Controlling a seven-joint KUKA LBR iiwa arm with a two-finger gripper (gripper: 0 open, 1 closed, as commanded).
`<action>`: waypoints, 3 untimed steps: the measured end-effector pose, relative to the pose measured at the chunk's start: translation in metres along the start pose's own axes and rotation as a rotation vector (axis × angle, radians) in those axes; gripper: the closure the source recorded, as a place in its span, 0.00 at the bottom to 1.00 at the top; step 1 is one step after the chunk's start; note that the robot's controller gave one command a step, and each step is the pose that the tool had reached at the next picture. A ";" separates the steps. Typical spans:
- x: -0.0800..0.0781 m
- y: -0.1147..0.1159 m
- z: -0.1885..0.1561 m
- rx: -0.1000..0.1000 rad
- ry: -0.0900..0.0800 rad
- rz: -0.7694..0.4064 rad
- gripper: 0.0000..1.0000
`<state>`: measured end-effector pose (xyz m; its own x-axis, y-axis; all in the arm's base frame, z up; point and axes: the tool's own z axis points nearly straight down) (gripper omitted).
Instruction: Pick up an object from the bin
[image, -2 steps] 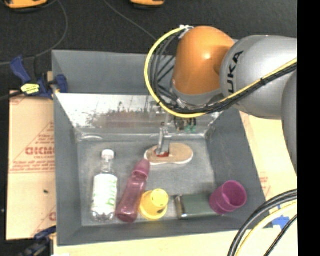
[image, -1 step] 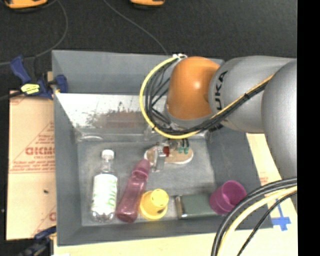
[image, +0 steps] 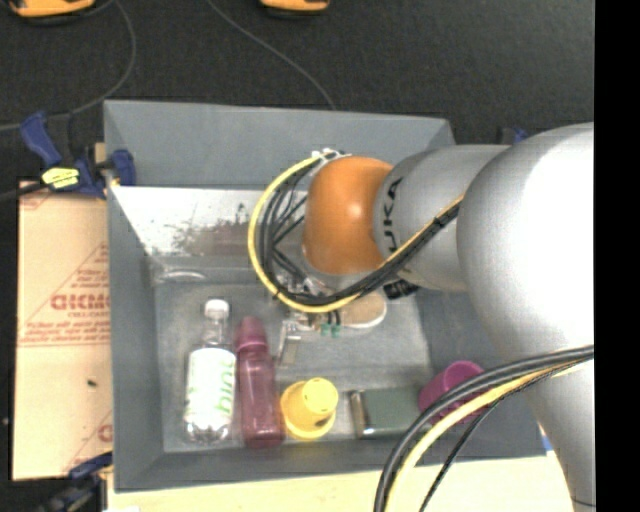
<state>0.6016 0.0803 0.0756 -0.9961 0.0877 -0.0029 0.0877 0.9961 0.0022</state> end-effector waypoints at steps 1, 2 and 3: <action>-0.011 -0.013 0.005 0.000 -0.009 -0.051 0.00; -0.024 0.015 0.004 0.000 -0.006 -0.242 0.00; -0.031 0.032 0.004 -0.001 -0.016 -0.289 1.00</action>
Offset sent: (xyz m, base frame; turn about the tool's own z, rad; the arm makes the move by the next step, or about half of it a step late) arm 0.0313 0.0289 -0.0056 -0.3189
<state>0.6348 0.1092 0.0716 -0.9797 -0.1997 -0.0193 -0.1998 0.9798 0.0003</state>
